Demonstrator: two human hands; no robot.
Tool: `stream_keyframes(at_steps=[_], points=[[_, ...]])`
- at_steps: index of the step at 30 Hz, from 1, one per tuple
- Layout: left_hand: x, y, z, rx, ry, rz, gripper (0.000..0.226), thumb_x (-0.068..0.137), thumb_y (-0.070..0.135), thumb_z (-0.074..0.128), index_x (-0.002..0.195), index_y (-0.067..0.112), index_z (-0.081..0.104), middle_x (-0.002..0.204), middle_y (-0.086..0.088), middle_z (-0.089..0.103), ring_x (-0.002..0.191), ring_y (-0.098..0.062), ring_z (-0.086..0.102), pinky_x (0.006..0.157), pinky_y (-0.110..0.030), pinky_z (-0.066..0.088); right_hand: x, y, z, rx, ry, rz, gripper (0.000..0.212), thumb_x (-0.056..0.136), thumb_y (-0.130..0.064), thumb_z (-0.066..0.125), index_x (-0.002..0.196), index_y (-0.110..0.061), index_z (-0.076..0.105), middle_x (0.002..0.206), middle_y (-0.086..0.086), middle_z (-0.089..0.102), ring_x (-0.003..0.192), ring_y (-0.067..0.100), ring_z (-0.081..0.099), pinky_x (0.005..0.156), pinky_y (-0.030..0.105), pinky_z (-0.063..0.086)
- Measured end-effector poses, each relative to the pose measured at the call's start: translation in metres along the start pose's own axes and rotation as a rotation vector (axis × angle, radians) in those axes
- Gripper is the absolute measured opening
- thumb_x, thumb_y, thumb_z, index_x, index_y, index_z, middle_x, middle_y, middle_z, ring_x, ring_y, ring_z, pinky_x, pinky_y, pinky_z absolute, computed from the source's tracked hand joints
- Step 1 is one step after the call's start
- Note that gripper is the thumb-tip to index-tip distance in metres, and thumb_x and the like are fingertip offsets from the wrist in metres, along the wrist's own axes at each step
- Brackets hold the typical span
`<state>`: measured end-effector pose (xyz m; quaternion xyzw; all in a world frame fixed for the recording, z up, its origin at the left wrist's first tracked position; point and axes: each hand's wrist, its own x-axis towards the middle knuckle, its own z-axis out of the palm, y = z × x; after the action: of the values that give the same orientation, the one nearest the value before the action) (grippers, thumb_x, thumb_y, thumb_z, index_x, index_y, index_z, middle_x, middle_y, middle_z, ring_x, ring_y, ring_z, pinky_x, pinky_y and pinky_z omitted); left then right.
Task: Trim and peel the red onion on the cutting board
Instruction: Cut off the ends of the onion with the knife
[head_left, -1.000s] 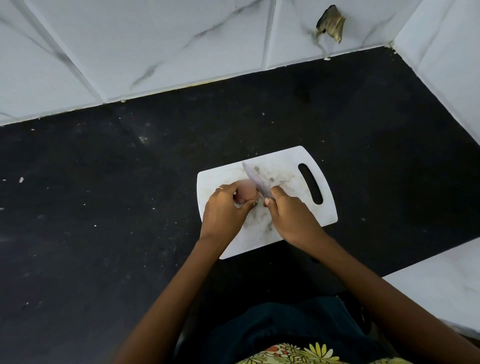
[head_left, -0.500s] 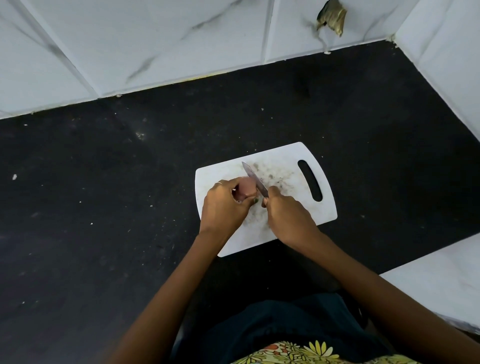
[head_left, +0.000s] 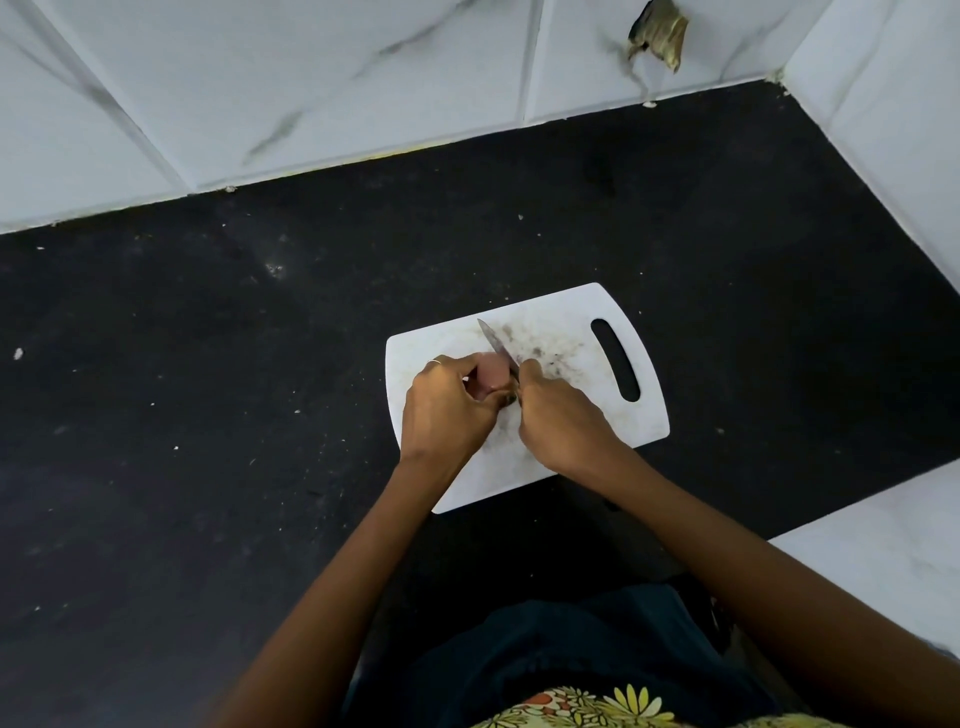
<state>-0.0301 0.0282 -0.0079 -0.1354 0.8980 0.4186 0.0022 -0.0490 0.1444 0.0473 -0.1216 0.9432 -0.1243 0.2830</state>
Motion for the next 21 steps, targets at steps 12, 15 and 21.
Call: stream_keyframes(at_steps=[12,15,21], points=[[0.003,0.003,-0.003,-0.002,-0.015,-0.032,0.024,0.082,0.036,0.066,0.098,0.019,0.073,0.086,0.002,0.072,0.079,-0.014,0.065,0.061,-0.020,0.045,0.005,-0.001,0.005,-0.020,0.043,-0.003,0.031,0.098,-0.011,0.035,0.129,-0.011,0.032,0.090,0.005,0.048,0.079,0.020,0.048,0.070,0.035,0.041],[0.004,0.005,-0.003,-0.029,-0.018,-0.083,0.022,0.081,0.033,0.070,0.098,0.019,0.073,0.086,0.003,0.072,0.077,-0.012,0.065,0.059,-0.016,0.040,-0.003,0.004,0.005,-0.024,0.020,0.003,0.033,0.098,-0.011,0.034,0.130,-0.011,0.030,0.103,0.012,0.059,0.083,0.024,0.055,0.070,0.034,0.040],[0.008,0.006,-0.007,0.010,-0.047,-0.064,0.019,0.080,0.030,0.072,0.094,0.016,0.073,0.081,0.002,0.071,0.073,-0.012,0.064,0.058,-0.014,0.038,-0.007,0.007,0.009,-0.029,0.043,0.008,0.034,0.097,-0.007,0.031,0.131,-0.010,0.029,0.108,0.016,0.062,0.094,0.032,0.061,0.069,0.037,0.038]])
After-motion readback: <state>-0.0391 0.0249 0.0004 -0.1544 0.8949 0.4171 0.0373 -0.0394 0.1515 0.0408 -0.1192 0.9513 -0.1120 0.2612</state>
